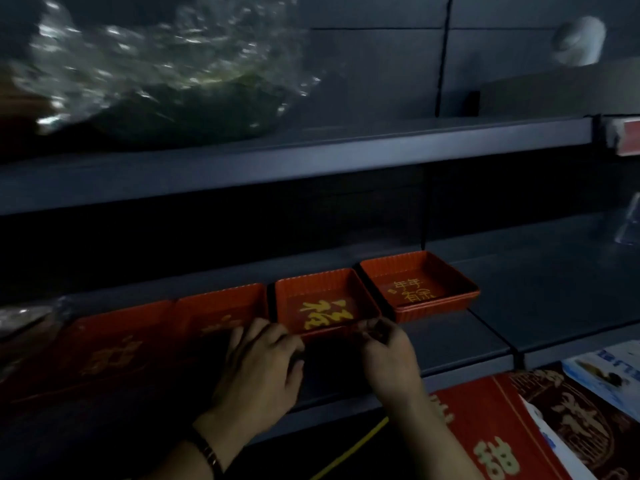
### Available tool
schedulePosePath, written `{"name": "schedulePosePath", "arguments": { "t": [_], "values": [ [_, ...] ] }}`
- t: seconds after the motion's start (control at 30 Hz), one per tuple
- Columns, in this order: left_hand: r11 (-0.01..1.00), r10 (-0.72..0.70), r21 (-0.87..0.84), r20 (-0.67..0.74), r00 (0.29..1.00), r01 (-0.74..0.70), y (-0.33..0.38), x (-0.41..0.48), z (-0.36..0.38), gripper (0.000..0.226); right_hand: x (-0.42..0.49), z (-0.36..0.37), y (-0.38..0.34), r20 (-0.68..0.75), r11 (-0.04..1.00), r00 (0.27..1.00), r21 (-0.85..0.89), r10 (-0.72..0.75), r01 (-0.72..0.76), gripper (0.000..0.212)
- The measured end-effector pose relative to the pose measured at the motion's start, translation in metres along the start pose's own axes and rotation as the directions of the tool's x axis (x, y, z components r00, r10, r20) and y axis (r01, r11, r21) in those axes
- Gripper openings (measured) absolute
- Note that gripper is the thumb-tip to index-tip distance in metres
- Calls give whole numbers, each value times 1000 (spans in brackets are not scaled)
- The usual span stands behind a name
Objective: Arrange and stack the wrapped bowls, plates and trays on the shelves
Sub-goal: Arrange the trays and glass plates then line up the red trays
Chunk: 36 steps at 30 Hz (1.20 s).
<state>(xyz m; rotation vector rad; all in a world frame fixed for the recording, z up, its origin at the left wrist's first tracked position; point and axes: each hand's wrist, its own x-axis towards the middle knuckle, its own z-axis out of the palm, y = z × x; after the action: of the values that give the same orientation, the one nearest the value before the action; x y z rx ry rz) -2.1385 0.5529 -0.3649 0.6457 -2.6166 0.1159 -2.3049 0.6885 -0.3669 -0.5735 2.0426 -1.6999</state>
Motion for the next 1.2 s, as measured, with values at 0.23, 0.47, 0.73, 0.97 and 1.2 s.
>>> {"name": "schedulePosePath", "arguments": {
  "t": [0.23, 0.47, 0.73, 0.97, 1.2],
  "values": [
    [975, -222, -14, -127, 967, 222, -87, -90, -65, 11, -46, 66, -21, 236, 953, 960, -224, -149, 203, 6],
    [897, -441, -91, -192, 877, 432, -158, -151, -108, 17, -95, 140, -36, 439, 926, 884, -244, -161, 289, 10],
    [758, -644, -413, -356, 677, 504, -226, -204, -128, 19, -153, 223, -40, 505, 871, 848, -331, -162, 364, 31],
    [713, -697, -399, -497, 517, 577, -276, -221, -136, 29, -188, 321, -95, 616, 785, 711, -231, -340, 575, 25],
    [573, -819, -460, -357, 450, 678, -318, -237, -138, 49, -172, 427, -136, 513, 563, 600, -249, -614, 788, 19]
  ]
}}
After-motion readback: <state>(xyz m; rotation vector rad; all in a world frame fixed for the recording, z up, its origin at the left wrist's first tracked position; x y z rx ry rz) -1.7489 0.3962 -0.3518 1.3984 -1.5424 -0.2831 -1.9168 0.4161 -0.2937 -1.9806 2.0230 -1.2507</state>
